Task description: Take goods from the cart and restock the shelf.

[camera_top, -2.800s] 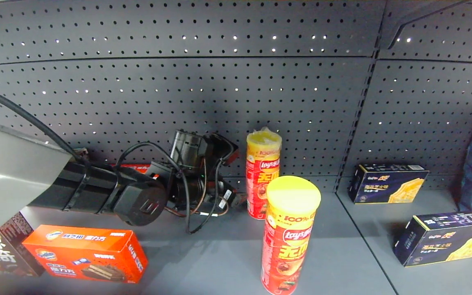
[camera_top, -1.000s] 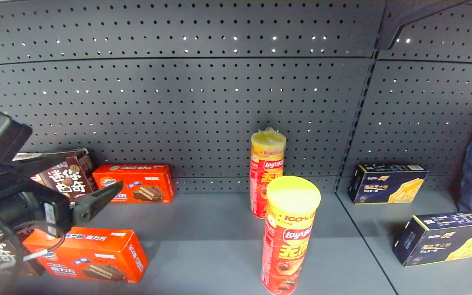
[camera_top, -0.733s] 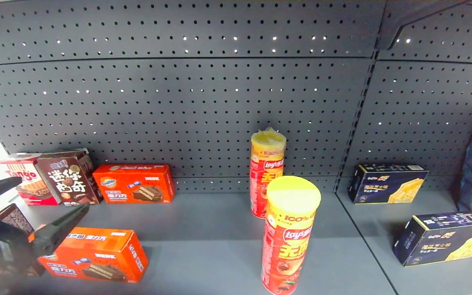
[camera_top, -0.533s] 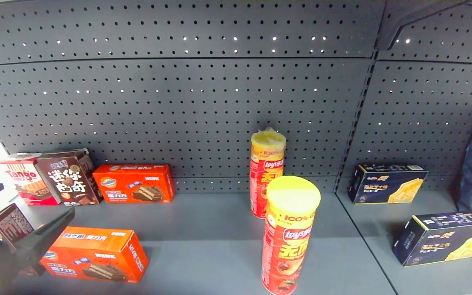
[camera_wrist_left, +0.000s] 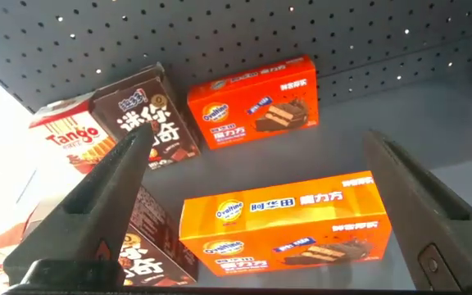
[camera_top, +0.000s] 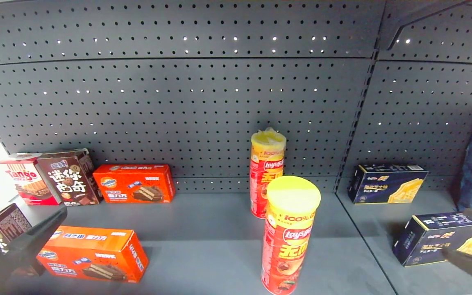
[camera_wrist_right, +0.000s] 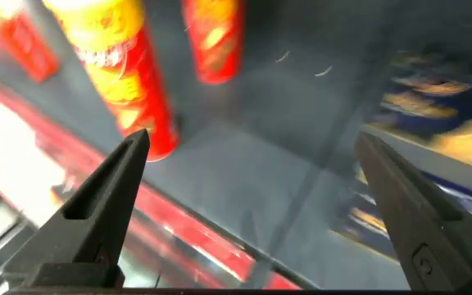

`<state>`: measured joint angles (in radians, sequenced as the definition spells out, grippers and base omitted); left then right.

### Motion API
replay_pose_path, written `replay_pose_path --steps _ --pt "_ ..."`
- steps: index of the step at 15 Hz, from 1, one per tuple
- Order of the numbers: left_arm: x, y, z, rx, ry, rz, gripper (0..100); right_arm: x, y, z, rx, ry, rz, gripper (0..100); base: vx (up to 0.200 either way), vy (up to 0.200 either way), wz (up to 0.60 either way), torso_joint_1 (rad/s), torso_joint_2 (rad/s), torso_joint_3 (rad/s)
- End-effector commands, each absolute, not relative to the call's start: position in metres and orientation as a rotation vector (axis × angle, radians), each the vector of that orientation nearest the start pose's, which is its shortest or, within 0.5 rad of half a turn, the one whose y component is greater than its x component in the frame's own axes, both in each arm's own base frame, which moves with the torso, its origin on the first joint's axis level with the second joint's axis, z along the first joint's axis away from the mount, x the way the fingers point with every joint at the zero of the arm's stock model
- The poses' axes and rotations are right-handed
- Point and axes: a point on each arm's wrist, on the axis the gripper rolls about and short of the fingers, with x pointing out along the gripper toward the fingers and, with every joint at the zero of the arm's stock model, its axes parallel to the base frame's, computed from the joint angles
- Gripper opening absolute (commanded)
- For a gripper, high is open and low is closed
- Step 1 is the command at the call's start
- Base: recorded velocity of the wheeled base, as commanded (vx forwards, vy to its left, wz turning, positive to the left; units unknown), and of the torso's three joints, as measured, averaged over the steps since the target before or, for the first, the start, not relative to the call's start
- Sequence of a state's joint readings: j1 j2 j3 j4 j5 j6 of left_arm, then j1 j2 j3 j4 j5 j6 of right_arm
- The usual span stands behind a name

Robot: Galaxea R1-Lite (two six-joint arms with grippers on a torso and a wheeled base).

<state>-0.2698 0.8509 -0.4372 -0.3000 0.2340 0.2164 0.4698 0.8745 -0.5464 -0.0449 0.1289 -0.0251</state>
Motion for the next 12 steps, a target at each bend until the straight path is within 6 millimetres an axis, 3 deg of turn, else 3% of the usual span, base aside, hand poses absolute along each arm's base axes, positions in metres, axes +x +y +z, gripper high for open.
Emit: replay_pose_path --steps 1,12 --pt "0.093 -0.020 0.212 0.246 0.110 -0.047 100 0.115 0.082 0.186 -0.160 0.486 0.686 100 0.000 0.000 0.00 0.000 0.00 0.000" --pt "0.096 -0.022 0.211 0.245 0.126 -0.057 100 0.165 0.120 0.160 -0.201 0.567 0.615 100 0.000 0.000 0.00 0.000 0.00 0.000"
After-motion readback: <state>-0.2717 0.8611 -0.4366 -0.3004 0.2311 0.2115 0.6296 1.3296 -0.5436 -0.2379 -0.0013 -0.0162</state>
